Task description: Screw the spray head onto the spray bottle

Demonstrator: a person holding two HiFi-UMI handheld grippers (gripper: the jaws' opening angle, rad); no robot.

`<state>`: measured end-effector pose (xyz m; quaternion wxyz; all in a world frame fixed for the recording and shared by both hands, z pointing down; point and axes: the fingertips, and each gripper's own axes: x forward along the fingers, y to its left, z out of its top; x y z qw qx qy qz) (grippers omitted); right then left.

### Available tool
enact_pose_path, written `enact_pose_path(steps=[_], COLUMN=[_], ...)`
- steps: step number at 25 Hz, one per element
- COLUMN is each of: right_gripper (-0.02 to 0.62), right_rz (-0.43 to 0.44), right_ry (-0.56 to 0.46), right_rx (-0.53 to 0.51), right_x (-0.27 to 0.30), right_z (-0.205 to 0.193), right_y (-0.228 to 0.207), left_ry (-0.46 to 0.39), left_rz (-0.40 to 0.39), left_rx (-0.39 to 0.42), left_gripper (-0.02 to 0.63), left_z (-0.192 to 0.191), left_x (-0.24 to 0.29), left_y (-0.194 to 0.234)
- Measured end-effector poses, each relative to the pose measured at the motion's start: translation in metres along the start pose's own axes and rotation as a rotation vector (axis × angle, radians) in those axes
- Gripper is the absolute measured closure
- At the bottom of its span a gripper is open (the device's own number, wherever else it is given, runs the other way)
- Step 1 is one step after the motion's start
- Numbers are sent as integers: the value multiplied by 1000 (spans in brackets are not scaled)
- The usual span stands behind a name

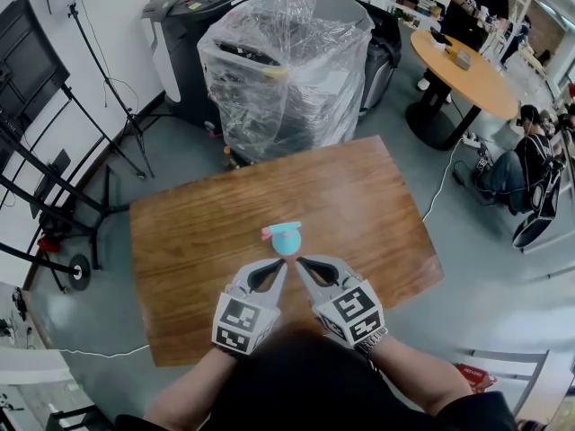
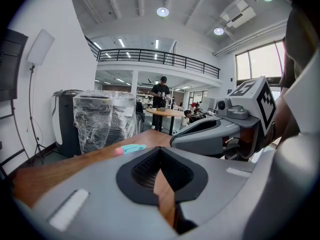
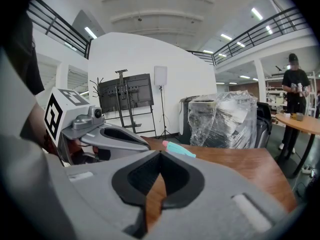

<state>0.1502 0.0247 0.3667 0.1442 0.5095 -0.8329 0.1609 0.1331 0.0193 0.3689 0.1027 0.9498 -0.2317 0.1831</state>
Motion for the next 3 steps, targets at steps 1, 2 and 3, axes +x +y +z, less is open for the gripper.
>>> enact_pose_path(steps=[1,2,3], right_gripper=[603,603,603], right_rz=[0,0,0], right_ry=[0,1,2], right_rx=[0,0,-1], right_x=[0,1,1], right_z=[0,0,0], right_y=[0,-1,-1], left_ry=[0,0,0], left_rz=[1,1,2], left_rx=[0,0,-1], left_gripper=[591,591,590], left_z=[0,0,0], left_x=[0,0,0], left_y=[1,1,2])
